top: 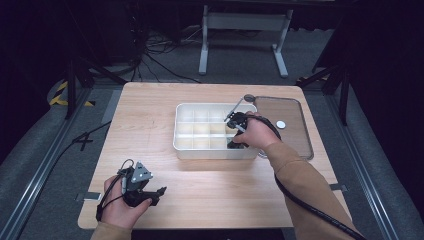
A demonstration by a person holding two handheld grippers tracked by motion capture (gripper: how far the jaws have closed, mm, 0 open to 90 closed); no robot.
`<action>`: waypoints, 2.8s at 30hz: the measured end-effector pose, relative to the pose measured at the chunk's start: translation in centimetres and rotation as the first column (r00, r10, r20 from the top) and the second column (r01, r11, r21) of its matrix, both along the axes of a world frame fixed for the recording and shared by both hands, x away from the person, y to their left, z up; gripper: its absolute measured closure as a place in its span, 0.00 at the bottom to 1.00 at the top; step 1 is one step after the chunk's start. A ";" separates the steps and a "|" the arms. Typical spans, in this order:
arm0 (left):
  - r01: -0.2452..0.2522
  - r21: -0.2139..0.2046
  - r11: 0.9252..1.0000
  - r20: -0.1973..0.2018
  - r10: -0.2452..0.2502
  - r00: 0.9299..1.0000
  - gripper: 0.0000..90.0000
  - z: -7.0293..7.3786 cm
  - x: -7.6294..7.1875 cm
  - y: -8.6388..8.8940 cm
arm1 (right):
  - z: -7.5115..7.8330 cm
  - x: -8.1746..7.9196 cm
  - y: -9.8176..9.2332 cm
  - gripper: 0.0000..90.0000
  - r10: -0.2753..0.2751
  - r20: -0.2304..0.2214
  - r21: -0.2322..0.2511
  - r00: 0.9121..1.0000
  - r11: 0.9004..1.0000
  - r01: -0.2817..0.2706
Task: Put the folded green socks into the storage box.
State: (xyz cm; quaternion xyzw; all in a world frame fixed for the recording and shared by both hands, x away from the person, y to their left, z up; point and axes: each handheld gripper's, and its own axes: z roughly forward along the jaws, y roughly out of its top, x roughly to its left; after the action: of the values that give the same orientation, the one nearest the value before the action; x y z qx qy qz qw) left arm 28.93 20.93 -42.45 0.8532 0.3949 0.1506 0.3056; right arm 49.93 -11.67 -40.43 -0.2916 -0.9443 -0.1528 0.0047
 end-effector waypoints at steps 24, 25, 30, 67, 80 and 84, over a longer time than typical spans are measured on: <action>0.023 0.010 1.000 0.001 -0.023 1.000 0.32 -0.1 0.3 -0.5 | -1.9 0.1 0.3 0.95 0.042 -0.051 -0.075 0.998 0.996 -0.046; 0.021 0.006 1.000 -0.004 -0.020 1.000 0.32 -0.1 0.3 -0.5 | -1.7 0.0 -0.1 0.94 0.029 -0.050 -0.047 0.998 0.998 -0.031; 0.022 0.005 1.000 -0.011 -0.022 1.000 0.32 -0.1 0.5 -0.5 | -0.4 -0.5 -1.1 0.88 0.017 -0.019 0.013 1.000 1.000 -0.017; 0.077 -0.049 0.996 -0.008 -0.078 0.997 0.33 1.0 1.3 -1.8 | 5.3 -13.3 -12.6 0.51 -0.082 0.307 0.465 0.948 0.882 -0.074; 0.099 -0.042 0.994 -0.009 -0.099 0.995 0.33 1.1 1.2 -2.0 | 2.1 -15.9 -12.0 0.41 -0.004 0.282 0.399 0.959 0.910 -0.114; 0.118 -0.040 0.992 -0.020 -0.119 0.993 0.33 1.0 1.2 -2.2 | 1.3 -16.1 -11.7 0.36 0.052 0.246 0.374 0.968 0.916 -0.144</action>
State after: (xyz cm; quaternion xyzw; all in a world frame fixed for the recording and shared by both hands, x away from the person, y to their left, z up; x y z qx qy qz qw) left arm 30.17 18.72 -41.46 0.8707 0.3497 0.1152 0.3259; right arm 33.80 -23.41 -39.09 -0.2170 -0.9026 -0.3697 -0.0396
